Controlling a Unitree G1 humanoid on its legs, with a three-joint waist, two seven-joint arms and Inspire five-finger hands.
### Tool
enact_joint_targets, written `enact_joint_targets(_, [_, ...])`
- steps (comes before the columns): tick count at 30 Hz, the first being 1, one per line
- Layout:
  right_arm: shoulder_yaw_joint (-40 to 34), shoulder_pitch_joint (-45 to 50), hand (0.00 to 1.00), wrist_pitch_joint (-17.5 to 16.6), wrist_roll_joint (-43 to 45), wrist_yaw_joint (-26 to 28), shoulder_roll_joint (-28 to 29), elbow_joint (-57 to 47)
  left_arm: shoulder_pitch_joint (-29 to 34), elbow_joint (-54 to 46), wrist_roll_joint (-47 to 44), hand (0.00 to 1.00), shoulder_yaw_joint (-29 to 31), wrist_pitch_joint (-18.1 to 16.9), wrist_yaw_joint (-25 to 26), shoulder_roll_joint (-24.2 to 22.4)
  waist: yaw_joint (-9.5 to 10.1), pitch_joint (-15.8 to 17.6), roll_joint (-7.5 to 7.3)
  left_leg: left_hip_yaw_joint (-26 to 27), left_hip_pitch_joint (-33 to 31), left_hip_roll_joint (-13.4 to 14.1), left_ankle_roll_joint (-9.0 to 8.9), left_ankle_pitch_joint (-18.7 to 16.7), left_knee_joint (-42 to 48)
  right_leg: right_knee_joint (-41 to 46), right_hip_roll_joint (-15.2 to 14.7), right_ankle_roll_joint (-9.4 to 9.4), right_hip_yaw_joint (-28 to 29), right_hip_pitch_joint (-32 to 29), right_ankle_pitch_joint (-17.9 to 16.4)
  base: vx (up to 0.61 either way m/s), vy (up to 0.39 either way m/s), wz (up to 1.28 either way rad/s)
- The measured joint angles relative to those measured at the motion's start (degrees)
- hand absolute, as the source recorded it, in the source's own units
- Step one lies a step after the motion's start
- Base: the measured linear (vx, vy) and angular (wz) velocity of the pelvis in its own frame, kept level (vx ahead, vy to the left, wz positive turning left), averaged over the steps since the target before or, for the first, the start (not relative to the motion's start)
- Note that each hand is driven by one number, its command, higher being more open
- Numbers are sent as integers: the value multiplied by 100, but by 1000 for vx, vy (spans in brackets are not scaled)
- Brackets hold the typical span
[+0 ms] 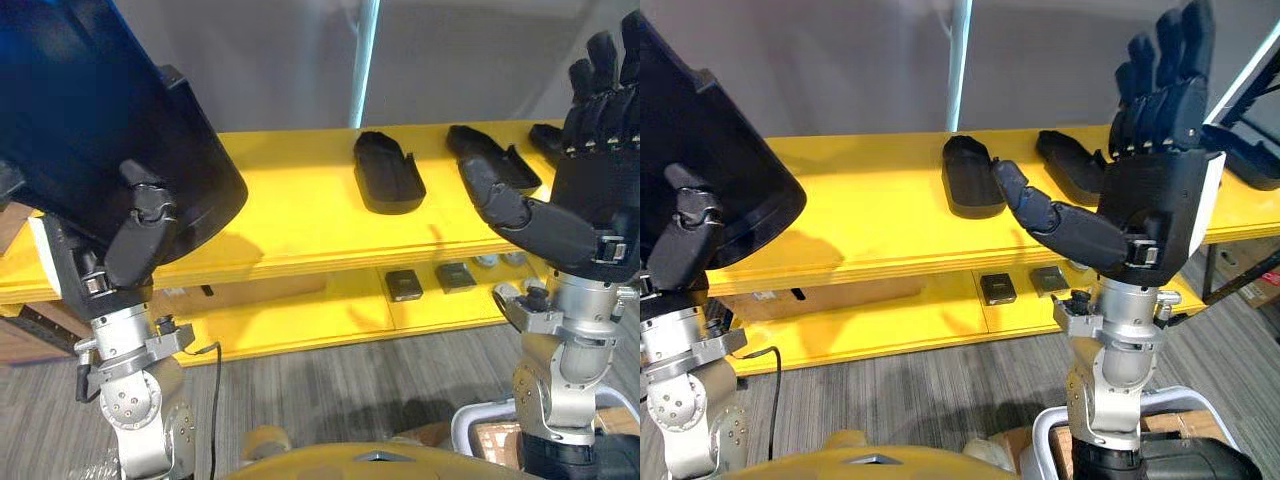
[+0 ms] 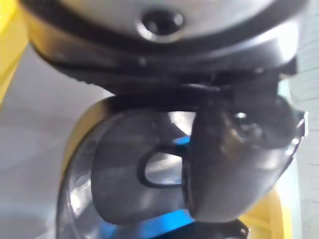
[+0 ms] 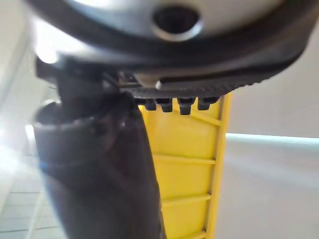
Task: Walk over and take three plastic housings, then place them on the shelf
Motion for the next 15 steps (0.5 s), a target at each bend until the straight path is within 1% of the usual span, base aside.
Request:
enact_joint_targets(1, [-141,82,100,101,1,12,47,103,-52,65,2,0,-64,18,-112,8,-70,-6,-37,112,27,-21,29,132,-155,-92,-45,-5,-123,89,17,66,-26,60])
enact_joint_targets(2, [-301,167,100,215,13,37,146,240,-92,147,4,0,-124,20,-234,13,-45,-2,-48,114,184,-103,15,275,-423,-143,-69,-33,-167,132,60,56,-11,45])
enact_joint_targets(4, [-436,260,100,329,9,49,328,427,-193,310,21,0,-169,38,-262,55,-50,0,-56,113,334,-200,25,468,-787,-183,-128,-28,-138,182,65,62,11,17])
enact_joint_targets(6, [-468,317,100,371,5,91,457,578,-218,369,192,0,-170,172,-192,138,-63,4,-49,219,524,-235,20,585,-1061,-190,-156,-22,-40,186,69,31,17,-12])
enact_joint_targets(7, [-466,387,100,447,39,166,495,594,-233,438,388,0,-153,257,-177,208,-75,7,-45,300,625,-241,17,622,-1183,-192,-157,-20,38,194,71,-6,19,-32])
enact_joint_targets(9, [-456,466,100,468,237,299,555,593,-351,654,617,0,-166,408,-201,355,-110,10,-40,395,732,-257,27,663,-1298,-196,-168,-13,121,196,75,-29,18,-25])
enact_joint_targets(11, [-308,516,100,469,392,437,694,592,-522,996,686,0,-170,704,-332,585,-242,20,-24,551,881,-294,39,736,-1468,-210,-189,18,274,179,92,-50,23,-28])
enact_joint_targets(12, [-248,561,100,470,458,493,696,593,-595,1117,690,0,-181,790,-371,649,-277,25,-12,599,905,-305,43,741,-1497,-218,-194,23,327,171,95,-73,27,-32])
enact_joint_targets(13, [-119,608,100,488,488,584,695,594,-735,1375,684,0,-175,937,-419,772,-356,38,17,674,922,-332,52,748,-1545,-238,-195,47,403,139,109,-83,19,-28])
enact_joint_targets(14, [-3,667,100,504,656,822,694,594,-919,1681,665,0,-173,1095,-478,901,-416,58,55,765,938,-356,49,775,-1614,-279,-195,107,486,94,145,-85,21,-30])
enact_joint_targets(15, [32,690,100,532,759,991,694,594,-1015,1860,665,0,-174,1154,-484,965,-431,74,79,822,964,-365,62,800,-1661,-296,-195,136,545,71,164,-77,25,-28])
